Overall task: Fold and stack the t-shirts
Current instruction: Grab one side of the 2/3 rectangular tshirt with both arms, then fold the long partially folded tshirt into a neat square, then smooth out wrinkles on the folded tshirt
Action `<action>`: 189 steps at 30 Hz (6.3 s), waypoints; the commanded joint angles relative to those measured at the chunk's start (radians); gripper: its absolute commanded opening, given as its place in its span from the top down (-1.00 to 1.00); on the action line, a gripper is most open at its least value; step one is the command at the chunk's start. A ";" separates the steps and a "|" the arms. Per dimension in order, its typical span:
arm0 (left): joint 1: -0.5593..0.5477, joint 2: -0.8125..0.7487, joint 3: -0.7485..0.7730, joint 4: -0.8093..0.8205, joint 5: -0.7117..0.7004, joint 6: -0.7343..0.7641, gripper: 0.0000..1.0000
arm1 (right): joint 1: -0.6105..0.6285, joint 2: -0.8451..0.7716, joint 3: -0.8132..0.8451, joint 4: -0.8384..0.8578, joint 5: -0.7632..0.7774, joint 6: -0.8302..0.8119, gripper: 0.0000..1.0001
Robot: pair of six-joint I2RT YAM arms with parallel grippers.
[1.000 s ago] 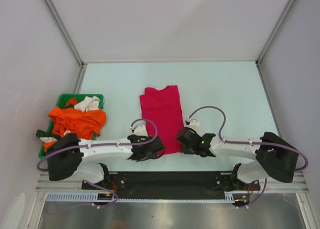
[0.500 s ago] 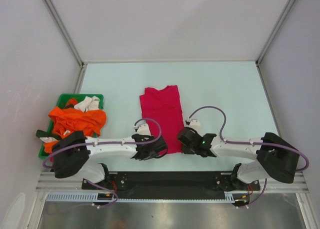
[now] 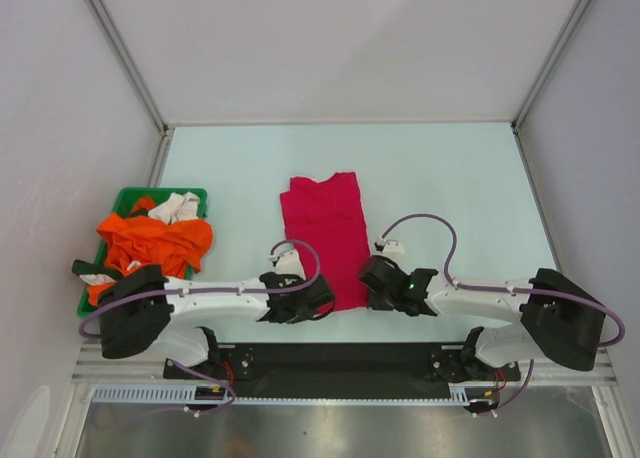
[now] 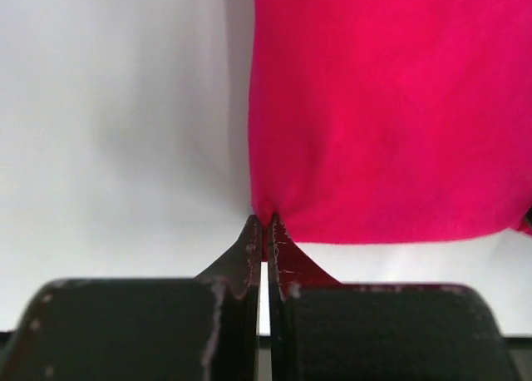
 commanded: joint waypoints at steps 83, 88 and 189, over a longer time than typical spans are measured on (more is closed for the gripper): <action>0.660 0.388 0.678 0.070 -0.017 0.638 1.00 | -0.545 0.661 0.936 -0.079 0.021 -0.366 1.00; 0.669 0.416 0.700 0.062 -0.023 0.642 1.00 | -0.542 0.698 0.970 -0.074 0.016 -0.365 1.00; 0.615 0.492 0.514 0.105 0.314 0.635 0.02 | -0.467 0.225 0.533 -0.042 0.007 -0.314 0.01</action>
